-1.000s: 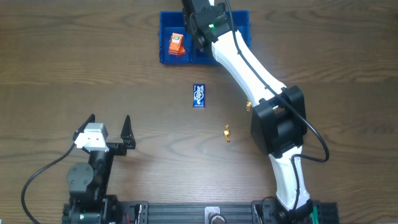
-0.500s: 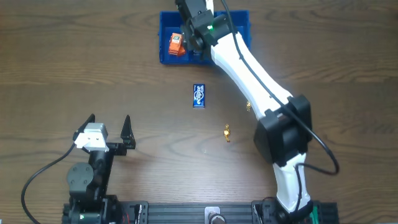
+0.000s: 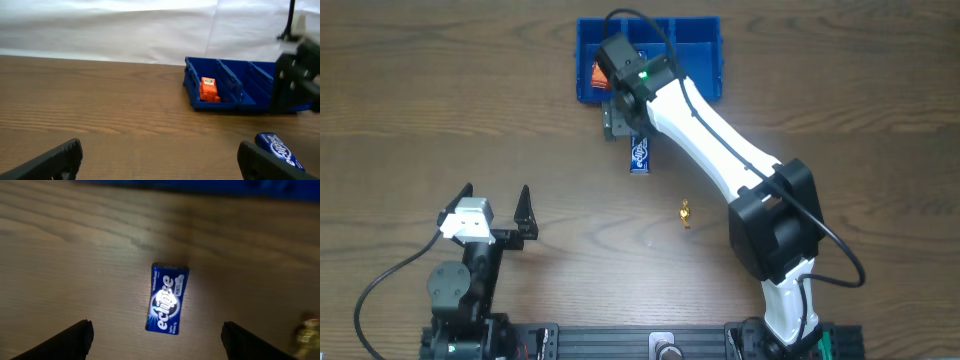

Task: Sort Candies Into Trays

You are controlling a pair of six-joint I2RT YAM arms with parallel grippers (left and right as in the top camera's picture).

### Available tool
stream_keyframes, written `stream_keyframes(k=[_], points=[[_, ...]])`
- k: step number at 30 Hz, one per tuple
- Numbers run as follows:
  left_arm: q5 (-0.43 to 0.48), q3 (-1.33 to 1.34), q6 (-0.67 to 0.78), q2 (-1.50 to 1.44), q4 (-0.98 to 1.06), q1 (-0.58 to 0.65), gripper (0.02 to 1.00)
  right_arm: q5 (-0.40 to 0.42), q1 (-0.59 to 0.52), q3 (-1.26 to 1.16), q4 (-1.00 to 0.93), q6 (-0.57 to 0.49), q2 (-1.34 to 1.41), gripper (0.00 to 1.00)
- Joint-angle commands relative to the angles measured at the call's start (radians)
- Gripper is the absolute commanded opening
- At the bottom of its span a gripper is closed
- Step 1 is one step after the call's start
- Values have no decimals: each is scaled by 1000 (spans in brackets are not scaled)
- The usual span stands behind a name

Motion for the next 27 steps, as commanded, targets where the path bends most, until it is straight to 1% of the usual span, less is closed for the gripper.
stream_keyframes(k=[1,7,13,18,27], points=[[18,-18,10,-5,-35,6,998,-8,10,-89,35,66,6,858],[18,-18,10,-5,-35,6,998,5,41,-159,106,68,7,853],[18,-18,10,-5,-35,6,998,51,40,-166,112,120,31,849],[18,-18,10,-5,-35,6,998,53,40,-166,110,165,70,849],[18,-18,11,-5,-35,6,998,53,34,-166,116,168,101,847]])
